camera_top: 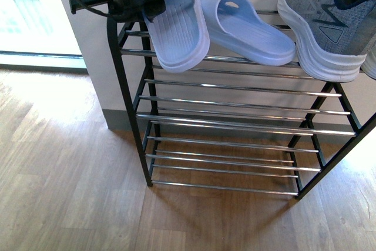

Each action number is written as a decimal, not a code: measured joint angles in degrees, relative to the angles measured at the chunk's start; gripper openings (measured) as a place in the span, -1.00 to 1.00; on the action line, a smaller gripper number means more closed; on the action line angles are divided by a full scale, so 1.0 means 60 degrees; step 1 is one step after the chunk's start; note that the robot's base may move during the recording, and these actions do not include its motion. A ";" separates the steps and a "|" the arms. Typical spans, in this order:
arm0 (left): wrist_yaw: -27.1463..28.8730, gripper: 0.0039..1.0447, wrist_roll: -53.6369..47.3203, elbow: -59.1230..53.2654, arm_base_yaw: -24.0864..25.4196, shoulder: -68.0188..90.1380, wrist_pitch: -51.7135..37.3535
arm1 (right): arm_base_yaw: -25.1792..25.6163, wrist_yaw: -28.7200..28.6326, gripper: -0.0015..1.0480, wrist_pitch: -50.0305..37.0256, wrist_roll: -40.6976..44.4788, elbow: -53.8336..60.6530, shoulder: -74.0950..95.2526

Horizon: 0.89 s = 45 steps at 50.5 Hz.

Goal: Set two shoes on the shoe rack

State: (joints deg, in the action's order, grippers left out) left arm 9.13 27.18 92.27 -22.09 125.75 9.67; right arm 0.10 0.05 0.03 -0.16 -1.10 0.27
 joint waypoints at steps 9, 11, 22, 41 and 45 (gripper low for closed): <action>0.0237 -0.97 -0.0707 0.1133 0.0095 0.0492 0.0608 | 0.0000 -0.0004 0.82 -0.0004 0.0000 0.0000 0.0000; 0.0328 -0.97 -0.0936 0.1202 0.0095 0.0492 0.0678 | 0.0000 -0.0004 0.82 -0.0004 0.0000 0.0000 0.0000; 0.0433 -0.38 -0.1738 0.1082 0.0062 0.0401 0.0612 | 0.0000 -0.0004 0.82 -0.0004 0.0000 0.0000 0.0000; 0.0382 0.81 -0.1934 0.0015 -0.0076 -0.0780 0.0200 | 0.0000 -0.0004 0.82 0.0000 0.0000 0.0004 0.0000; 0.0597 0.84 -0.2062 -0.0157 -0.0098 -0.0980 0.0124 | 0.0000 -0.0004 0.82 0.0000 0.0000 0.0000 0.0000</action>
State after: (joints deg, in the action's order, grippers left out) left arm 12.71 14.81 91.33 -22.68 119.87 10.41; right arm 0.10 0.03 0.03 -0.16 -1.10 0.27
